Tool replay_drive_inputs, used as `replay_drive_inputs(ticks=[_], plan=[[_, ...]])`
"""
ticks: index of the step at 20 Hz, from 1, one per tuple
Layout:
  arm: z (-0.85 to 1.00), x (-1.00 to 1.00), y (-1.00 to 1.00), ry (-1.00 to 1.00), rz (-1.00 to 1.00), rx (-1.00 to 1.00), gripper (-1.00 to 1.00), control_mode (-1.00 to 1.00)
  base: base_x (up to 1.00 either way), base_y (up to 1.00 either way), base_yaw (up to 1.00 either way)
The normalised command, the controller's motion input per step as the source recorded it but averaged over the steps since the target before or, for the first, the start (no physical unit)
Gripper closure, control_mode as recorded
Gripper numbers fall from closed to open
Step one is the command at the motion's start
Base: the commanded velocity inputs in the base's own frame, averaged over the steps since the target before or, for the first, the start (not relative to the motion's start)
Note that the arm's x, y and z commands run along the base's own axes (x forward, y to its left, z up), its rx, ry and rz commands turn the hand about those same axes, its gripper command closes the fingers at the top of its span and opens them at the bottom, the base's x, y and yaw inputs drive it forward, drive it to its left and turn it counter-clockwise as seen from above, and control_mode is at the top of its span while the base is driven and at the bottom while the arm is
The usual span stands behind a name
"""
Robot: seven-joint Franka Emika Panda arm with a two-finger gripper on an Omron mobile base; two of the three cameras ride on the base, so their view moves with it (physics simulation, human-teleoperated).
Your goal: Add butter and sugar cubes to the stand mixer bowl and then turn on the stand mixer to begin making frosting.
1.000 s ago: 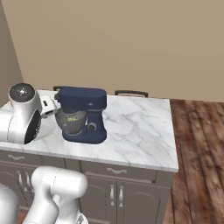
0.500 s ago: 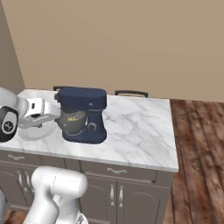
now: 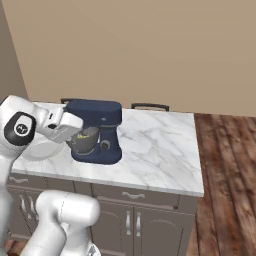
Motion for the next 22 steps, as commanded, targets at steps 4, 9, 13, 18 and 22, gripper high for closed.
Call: replay_drive_inputs(ticks=[4, 9, 13, 18, 22], plan=[[-0.33, 0.11, -0.32, 0.08, -0.18, 0.0, -1.0, -1.0, 0.0, 0.0, 0.0], [-0.3, 0.0, -0.11, 0.05, -0.03, 0.07, -1.0, -1.0, 0.0, 0.0, 0.0], [-0.2, 0.01, 0.0, 0.01, 0.01, 0.05, -1.0, -1.0, 0.0, 0.0, 0.0], [-0.21, 0.07, 0.0, 0.0, 0.07, 0.0, -1.0, -1.0, 0.0, 0.0, 0.0], [-0.36, 0.02, 0.0, 0.0, 0.13, 0.0, -1.0, -1.0, 0.0, 0.0, 0.0]])
